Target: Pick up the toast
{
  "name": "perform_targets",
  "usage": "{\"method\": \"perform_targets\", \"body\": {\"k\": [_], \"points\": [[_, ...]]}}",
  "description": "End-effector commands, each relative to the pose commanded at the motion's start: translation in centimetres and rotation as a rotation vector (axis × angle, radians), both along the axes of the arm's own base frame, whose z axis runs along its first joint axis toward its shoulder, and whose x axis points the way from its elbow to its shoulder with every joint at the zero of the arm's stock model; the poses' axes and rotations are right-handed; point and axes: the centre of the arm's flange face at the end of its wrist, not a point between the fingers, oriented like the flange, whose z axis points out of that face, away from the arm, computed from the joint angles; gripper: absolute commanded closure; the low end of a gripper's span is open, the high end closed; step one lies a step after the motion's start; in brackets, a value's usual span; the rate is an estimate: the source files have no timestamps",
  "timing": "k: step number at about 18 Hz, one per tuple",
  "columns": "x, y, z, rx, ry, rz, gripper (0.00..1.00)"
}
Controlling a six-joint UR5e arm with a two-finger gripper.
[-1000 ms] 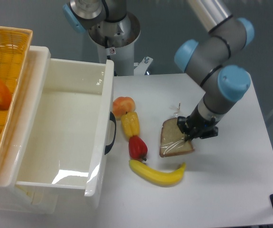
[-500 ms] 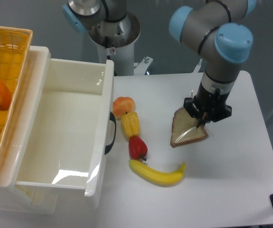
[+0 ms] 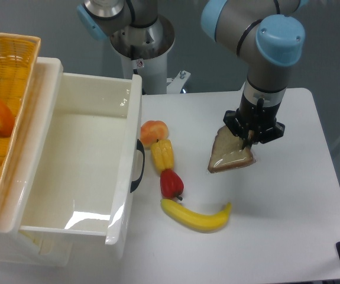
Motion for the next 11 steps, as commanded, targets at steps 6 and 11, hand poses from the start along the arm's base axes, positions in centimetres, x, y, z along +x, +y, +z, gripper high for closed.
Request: {"method": "perform_targets", "body": {"k": [6, 11], "points": [[-0.11, -0.13, 0.00, 0.001, -0.001, 0.003, 1.00], [-0.07, -0.03, 0.26, 0.006, 0.004, 0.009, 1.00]]}}
